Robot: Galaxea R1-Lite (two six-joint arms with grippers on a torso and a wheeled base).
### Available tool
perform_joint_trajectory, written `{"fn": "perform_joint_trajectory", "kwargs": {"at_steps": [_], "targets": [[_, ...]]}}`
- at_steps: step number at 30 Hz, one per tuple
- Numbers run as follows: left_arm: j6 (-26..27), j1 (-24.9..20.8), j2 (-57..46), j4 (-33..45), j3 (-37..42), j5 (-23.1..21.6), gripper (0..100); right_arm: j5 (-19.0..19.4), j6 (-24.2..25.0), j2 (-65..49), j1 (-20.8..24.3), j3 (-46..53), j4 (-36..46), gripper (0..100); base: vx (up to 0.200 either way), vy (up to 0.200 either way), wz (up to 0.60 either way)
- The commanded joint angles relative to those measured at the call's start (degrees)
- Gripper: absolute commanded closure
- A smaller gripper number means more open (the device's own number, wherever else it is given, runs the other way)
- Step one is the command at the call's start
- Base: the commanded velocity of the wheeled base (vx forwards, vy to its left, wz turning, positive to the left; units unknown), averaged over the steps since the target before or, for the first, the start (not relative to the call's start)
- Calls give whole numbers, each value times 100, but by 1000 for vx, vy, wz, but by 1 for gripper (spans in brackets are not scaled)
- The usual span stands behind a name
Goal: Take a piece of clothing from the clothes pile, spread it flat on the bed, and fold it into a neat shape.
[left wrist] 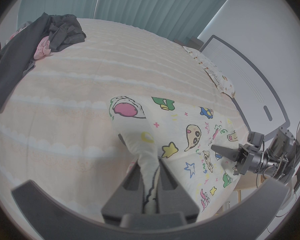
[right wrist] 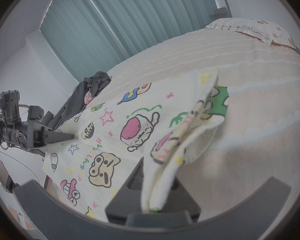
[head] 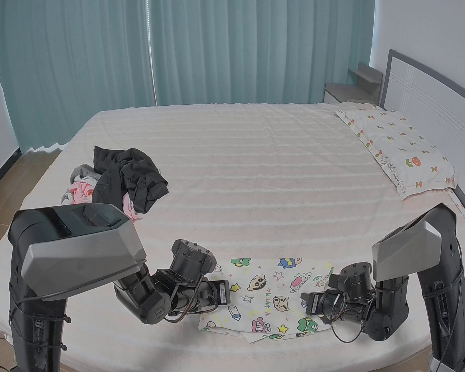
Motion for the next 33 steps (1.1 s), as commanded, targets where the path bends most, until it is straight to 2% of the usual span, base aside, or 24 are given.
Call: {"fn": "perform_joint_trajectory", "kwargs": {"at_steps": [1,33], "targets": [[-1,0,-53,-5,24,23,100,-5,-1,-11,2,6,-45,100,0,200,0],[-19,-71,-123,-190,542,207,100,-22,-1,-20,107,-21,-54,100,0,200,0]]}}
